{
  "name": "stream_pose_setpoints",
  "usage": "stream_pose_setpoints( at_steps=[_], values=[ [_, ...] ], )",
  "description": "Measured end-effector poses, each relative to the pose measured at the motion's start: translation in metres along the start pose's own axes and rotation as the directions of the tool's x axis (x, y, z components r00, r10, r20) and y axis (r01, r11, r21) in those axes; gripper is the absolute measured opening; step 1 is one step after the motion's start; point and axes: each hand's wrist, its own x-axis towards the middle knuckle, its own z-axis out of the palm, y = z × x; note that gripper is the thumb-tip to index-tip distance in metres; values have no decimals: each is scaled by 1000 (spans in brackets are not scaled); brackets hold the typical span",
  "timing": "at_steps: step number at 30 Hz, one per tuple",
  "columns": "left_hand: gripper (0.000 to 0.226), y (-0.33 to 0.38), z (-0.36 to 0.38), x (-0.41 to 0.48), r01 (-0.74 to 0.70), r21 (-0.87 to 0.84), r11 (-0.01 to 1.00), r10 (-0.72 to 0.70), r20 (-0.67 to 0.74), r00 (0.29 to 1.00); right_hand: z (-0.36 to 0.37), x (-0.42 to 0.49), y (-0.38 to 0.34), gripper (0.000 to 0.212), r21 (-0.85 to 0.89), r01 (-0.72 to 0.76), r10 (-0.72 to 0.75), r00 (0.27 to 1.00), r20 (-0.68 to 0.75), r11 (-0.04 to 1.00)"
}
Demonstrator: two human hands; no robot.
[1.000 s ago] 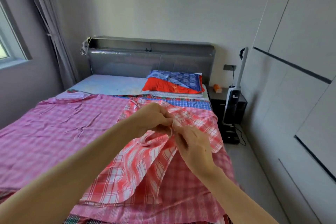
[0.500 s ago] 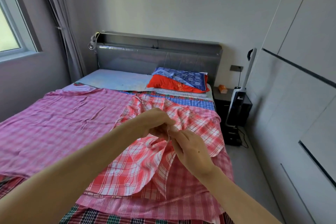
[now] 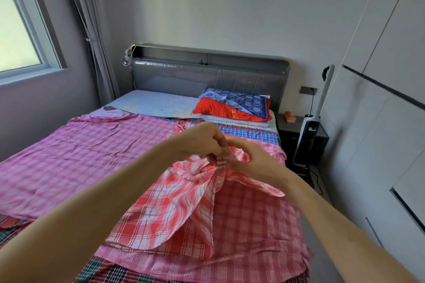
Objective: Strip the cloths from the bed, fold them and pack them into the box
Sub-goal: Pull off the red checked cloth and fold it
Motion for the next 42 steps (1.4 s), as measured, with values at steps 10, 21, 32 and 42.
stream_pose_setpoints(
  at_steps=[10,21,32,42],
  values=[
    [15,55,-75,-10,-374,-175,911,269,-435,859,-66,68,-82,25,111,240,-182,907,-379,965],
    [23,0,-52,-5,-400,268,876,430,-810,399,-126,93,-171,21,-68,390,-355,736,-577,918],
    [24,-13,-27,-14,-385,58,921,266,-815,515,-123,87,-169,22,-21,378,-314,734,-602,926],
    [21,-34,28,-4,-167,298,940,342,-816,467,-134,79,-137,22,0,296,-221,713,-666,955]
  ],
)
